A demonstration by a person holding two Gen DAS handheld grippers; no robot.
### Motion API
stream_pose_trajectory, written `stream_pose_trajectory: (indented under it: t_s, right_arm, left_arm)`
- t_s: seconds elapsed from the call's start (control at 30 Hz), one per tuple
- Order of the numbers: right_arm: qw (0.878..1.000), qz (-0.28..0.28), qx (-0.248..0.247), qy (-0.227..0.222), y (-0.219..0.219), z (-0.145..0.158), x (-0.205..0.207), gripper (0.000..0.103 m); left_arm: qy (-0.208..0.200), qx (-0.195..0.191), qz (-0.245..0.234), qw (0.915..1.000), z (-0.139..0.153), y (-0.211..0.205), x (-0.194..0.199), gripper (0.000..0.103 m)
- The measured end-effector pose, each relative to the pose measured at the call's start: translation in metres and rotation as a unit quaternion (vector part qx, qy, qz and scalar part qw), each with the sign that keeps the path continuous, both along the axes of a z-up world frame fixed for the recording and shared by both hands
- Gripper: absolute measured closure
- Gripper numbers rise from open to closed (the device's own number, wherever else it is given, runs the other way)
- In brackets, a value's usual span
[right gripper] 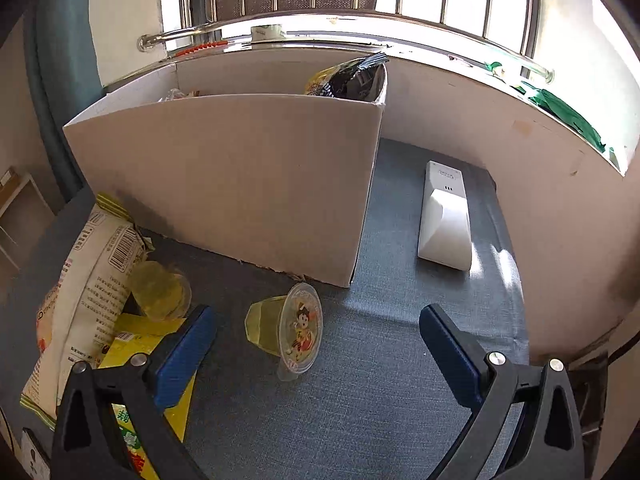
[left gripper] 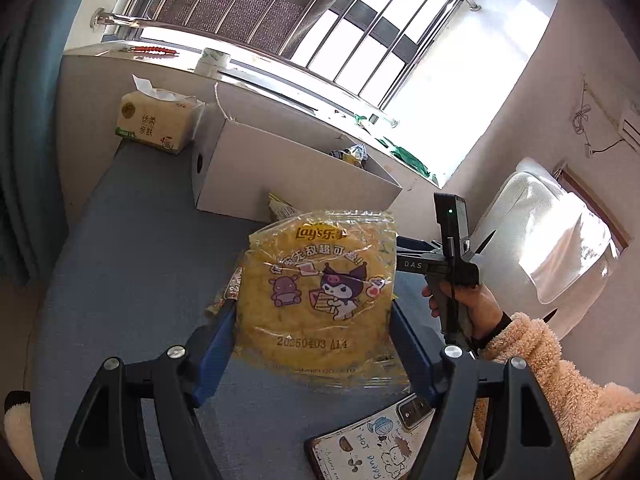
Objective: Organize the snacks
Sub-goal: 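Lift the Lay's bag with the left gripper while the right grasps a yellow jelly cup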
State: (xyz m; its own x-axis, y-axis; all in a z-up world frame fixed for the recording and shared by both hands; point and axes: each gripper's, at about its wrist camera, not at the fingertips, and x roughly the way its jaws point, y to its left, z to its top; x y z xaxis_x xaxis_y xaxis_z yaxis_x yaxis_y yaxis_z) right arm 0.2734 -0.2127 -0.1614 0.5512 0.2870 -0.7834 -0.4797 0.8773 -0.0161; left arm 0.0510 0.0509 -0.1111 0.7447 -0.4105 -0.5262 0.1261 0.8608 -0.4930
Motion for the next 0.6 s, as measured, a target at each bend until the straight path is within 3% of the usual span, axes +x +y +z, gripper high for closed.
stream_pose_trajectory:
  t_s: [0.07, 0.13, 0.33, 0.6]
  right_arm:
    - [1.0, 0.005, 0.013, 0.009, -0.001, -0.003, 0.003, 0.013]
    - [0.999, 0.012, 0.024, 0.023, -0.001, -0.006, 0.005, 0.061]
    - [0.998, 0.028, 0.043, 0.021, -0.006, 0.003, -0.009, 0.07]
    - [0.994, 0.046, 0.095, -0.008, -0.014, 0.047, -0.055, 0.071]
  left_arm:
    - [0.004, 0.005, 0.002, 1.0, -0.002, 0.0, 0.001, 0.025]
    - [0.01, 0.004, 0.001, 0.9999, -0.004, 0.0, 0.002, 0.025]
    - [0.015, 0.001, 0.0, 0.9999, -0.007, 0.0, 0.005, 0.025]
    - [-0.004, 0.017, -0.008, 0.9998, 0.009, -0.006, 0.012, 0.025]
